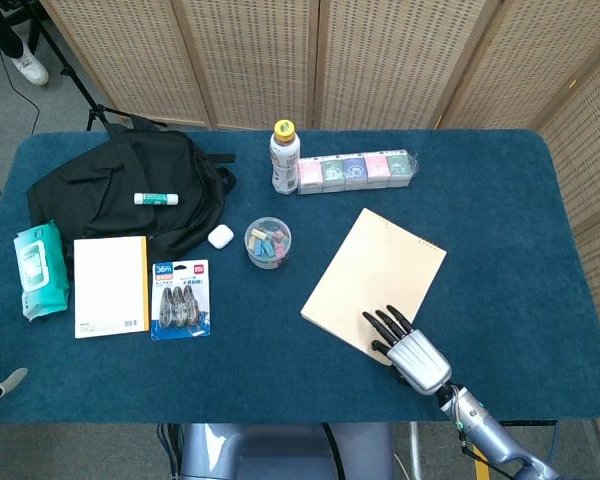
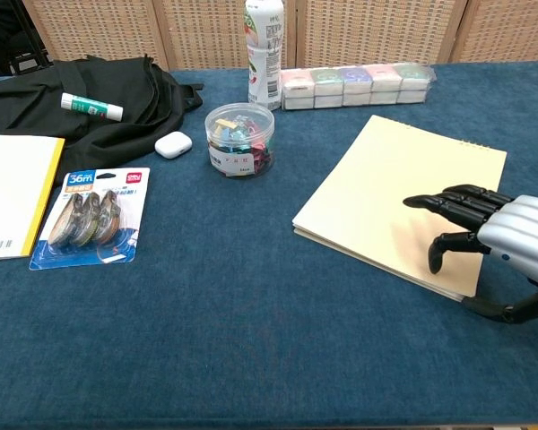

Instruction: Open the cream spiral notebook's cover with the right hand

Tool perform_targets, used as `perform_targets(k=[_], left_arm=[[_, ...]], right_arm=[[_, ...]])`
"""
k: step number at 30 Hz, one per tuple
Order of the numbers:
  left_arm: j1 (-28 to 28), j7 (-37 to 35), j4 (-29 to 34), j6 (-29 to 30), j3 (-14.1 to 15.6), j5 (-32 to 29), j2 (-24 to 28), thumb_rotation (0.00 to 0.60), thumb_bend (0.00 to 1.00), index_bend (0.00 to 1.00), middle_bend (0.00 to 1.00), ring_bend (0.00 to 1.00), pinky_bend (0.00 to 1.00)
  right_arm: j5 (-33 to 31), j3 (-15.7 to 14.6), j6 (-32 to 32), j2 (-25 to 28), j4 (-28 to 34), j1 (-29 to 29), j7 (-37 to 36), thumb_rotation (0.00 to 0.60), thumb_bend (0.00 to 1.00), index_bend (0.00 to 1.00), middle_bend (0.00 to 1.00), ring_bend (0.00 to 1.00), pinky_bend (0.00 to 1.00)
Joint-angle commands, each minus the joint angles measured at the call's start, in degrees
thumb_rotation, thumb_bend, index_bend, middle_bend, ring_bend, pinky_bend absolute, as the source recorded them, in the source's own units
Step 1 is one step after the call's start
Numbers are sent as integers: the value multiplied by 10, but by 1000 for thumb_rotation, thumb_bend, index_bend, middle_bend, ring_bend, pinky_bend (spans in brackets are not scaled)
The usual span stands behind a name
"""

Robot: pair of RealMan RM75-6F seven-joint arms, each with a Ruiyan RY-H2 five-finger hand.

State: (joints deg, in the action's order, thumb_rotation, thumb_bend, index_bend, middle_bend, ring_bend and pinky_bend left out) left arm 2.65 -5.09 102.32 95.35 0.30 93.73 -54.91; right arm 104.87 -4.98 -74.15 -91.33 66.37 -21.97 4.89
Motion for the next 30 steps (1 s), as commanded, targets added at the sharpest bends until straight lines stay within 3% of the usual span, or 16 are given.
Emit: perform_targets(k=[1,30], left_arm=[[0,-1,0,0,0,0,0,600,0,0,0,0,0],[0,-6,0,0,0,0,2,600,0,0,0,0,0]], right_arm=[[-2,1,-3,-2,-2,-1,-2,600,368,390,0,0,0],[-38,22,-16,-18,-10,-10,12,600,409,419,0,0,0]])
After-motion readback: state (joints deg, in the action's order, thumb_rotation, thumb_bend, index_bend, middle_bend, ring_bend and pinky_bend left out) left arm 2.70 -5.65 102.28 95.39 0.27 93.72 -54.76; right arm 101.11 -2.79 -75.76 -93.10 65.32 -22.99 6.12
